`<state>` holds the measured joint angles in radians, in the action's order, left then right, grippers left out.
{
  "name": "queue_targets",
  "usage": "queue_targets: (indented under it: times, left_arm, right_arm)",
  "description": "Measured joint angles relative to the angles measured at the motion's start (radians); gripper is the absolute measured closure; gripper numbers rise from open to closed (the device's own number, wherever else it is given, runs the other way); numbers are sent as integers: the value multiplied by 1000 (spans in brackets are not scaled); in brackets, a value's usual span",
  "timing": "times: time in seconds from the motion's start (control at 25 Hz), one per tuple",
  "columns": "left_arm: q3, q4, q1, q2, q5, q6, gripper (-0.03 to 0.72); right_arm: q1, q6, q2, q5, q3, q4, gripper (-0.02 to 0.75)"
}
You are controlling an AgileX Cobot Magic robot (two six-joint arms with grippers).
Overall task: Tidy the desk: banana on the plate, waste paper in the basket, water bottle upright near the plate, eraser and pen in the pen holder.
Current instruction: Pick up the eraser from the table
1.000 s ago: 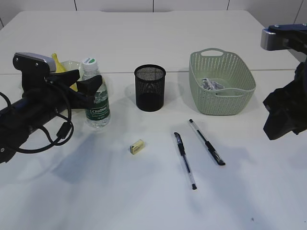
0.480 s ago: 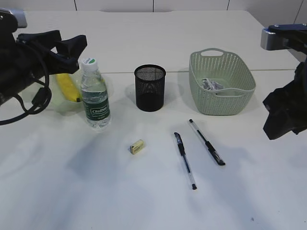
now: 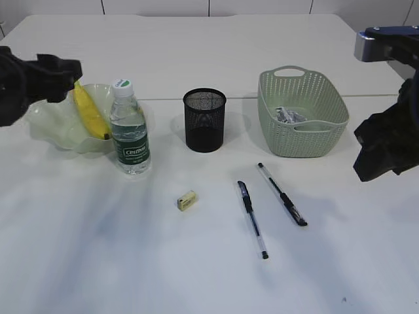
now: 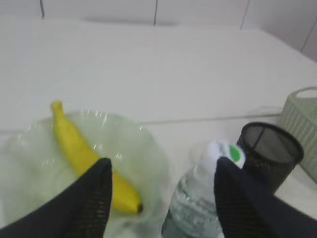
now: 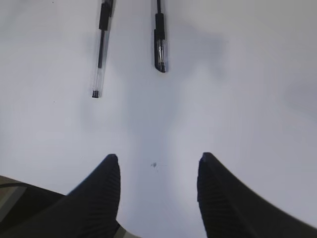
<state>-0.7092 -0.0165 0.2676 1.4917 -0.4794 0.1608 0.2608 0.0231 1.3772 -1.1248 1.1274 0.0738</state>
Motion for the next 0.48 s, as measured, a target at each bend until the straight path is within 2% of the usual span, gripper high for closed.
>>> queue_targets:
  times: [0.12, 0.24, 0.48]
  left_arm:
    - [0, -70, -38, -56, 205, 0, 246]
    - [0, -90, -87, -82, 362, 0, 253]
    - [-67, -108, -167, -89, 792, 0, 256]
  right_arm:
    - [0, 0, 0, 27, 0, 0, 363]
    - [0, 0, 0, 31, 12, 2, 363]
    - [0, 25, 2, 33, 42, 16, 363]
